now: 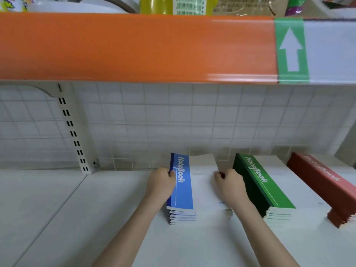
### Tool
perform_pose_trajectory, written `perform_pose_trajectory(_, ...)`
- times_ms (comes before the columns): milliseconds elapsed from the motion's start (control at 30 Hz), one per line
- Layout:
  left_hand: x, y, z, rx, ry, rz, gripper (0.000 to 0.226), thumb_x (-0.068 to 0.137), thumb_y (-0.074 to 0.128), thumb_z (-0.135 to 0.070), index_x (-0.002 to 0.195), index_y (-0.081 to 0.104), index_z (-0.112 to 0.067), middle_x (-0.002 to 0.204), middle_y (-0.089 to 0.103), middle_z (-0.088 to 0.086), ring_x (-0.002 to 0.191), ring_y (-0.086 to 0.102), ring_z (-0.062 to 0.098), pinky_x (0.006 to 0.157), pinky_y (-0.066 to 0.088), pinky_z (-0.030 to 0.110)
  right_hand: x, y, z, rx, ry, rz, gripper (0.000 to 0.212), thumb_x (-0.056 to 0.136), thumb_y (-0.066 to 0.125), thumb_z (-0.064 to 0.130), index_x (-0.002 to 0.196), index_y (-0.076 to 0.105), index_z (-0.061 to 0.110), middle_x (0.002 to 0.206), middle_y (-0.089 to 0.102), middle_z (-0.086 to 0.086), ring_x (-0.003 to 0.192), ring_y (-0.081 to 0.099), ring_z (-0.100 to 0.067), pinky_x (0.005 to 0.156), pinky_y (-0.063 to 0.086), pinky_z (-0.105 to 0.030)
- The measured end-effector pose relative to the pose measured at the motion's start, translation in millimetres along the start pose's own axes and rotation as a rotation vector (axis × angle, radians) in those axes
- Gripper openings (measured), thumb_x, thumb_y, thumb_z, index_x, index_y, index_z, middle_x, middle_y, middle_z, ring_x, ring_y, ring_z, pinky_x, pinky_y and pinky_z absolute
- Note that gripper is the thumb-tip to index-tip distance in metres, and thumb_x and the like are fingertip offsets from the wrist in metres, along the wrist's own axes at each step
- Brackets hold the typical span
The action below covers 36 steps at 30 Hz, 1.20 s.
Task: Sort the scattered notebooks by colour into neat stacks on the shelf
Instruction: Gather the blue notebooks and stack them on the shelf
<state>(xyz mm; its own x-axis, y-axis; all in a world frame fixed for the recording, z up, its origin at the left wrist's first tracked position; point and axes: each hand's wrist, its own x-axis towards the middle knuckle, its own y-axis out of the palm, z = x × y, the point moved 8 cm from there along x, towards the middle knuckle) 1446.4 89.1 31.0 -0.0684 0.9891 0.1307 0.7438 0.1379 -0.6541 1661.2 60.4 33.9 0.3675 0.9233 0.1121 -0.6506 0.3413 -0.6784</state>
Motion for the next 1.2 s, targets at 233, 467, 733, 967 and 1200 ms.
perform_pose_trajectory(233, 4, 4, -1, -0.009, 0.028, 0.040, 0.044, 0.097, 0.044, -0.017, 0.057, 0.027, -0.013, 0.053, 0.029, 0.002, 0.049, 0.026, 0.015, 0.049, 0.020, 0.027, 0, 1, -1, 0.016, -0.030, 0.017, 0.029, 0.095, 0.045, 0.017, 0.078, 0.059, -0.003, 0.068, 0.057, -0.013, 0.062, 0.055, -0.028, 0.060, 0.050, -0.038)
perform_pose_trajectory(467, 4, 8, 6, -0.068, 0.009, 0.015, 0.045, 0.098, 0.043, -0.022, 0.057, 0.028, -0.011, 0.058, 0.038, 0.009, 0.058, 0.035, 0.024, 0.056, 0.026, 0.029, 7, -1, -7, 0.050, -0.088, -0.027, 0.028, 0.091, 0.047, 0.009, 0.070, 0.063, -0.002, 0.070, 0.059, -0.015, 0.076, 0.047, -0.024, 0.059, 0.032, -0.028)
perform_pose_trajectory(733, -2, 23, 21, -0.629, -0.270, 0.138, 0.034, 0.099, 0.041, -0.023, 0.070, 0.052, -0.010, 0.072, 0.060, 0.012, 0.069, 0.055, 0.023, 0.065, 0.038, 0.028, -1, 30, -31, 0.620, 0.247, 0.241, 0.048, 0.099, 0.042, 0.035, 0.143, 0.038, 0.016, 0.140, 0.045, -0.002, 0.129, 0.044, -0.023, 0.110, 0.034, -0.039)
perform_pose_trajectory(967, -17, 54, 21, -0.913, -0.486, 0.321, 0.042, 0.092, 0.047, -0.055, 0.093, 0.069, -0.019, 0.084, 0.074, 0.006, 0.069, 0.071, 0.023, 0.064, 0.053, 0.029, -7, 42, -33, 0.809, 0.446, 0.386, 0.035, 0.093, 0.049, 0.042, 0.111, 0.060, 0.013, 0.100, 0.070, -0.015, 0.091, 0.067, -0.033, 0.084, 0.051, -0.039)
perform_pose_trajectory(1200, -13, 57, 20, -0.872, -0.467, 0.286, 0.058, 0.095, 0.039, -0.055, 0.145, 0.037, -0.024, 0.139, 0.053, 0.003, 0.120, 0.056, 0.027, 0.099, 0.047, 0.041, -1, 41, -26, 0.821, 0.389, 0.406, 0.036, 0.096, 0.047, 0.036, 0.120, 0.056, 0.011, 0.107, 0.066, -0.016, 0.094, 0.064, -0.032, 0.088, 0.049, -0.041)
